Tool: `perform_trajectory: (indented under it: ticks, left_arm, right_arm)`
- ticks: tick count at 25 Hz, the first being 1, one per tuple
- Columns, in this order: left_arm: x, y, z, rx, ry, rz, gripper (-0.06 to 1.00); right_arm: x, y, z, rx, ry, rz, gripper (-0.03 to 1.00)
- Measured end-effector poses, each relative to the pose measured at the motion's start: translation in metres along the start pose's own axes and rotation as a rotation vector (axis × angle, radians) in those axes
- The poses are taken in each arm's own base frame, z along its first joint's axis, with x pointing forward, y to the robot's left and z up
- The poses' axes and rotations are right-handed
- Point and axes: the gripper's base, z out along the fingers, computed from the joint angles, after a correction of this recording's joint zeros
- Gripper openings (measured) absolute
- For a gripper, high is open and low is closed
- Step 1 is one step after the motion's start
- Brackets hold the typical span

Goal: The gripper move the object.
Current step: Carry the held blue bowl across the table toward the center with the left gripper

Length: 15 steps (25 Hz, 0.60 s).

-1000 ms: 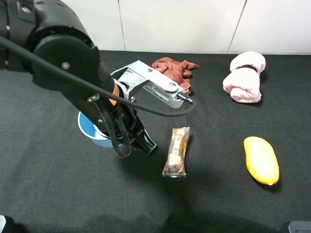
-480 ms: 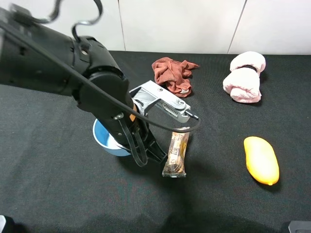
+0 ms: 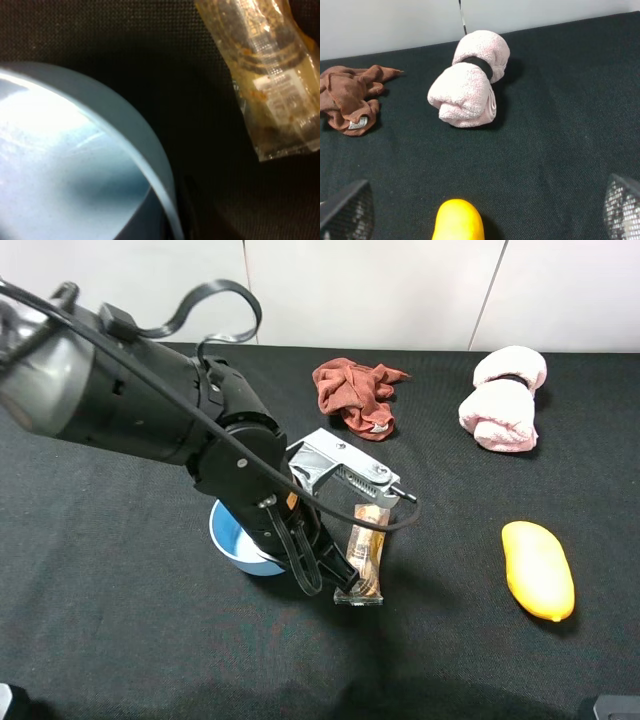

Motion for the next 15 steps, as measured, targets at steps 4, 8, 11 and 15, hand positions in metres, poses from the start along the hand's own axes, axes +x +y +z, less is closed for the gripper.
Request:
perform_trajectory:
  ticks: [4, 8, 11, 15]
  left_arm:
    - [0.0006, -0.0001, 0.0066, -0.001, 0.012, -0.004, 0.00]
    - [0.0005, -0.0002, 0.0078, 0.000, 0.008, -0.003, 0.00]
    - [0.0002, -0.0003, 0.0078, 0.002, 0.005, -0.003, 0.00]
    - [0.0001, -0.0003, 0.0078, 0.002, 0.004, -0.003, 0.03]
  right_arm:
    - [0.0000, 0.0000, 0.0000, 0.000, 0.000, 0.000, 0.69]
    - [0.0000, 0.0001, 0.0000, -0.001, 0.000, 0.000, 0.69]
    - [0.0000, 0.0001, 0.0000, -0.001, 0.000, 0.000, 0.69]
    - [0.0000, 0.0001, 0.0000, -0.001, 0.000, 0.000, 0.69]
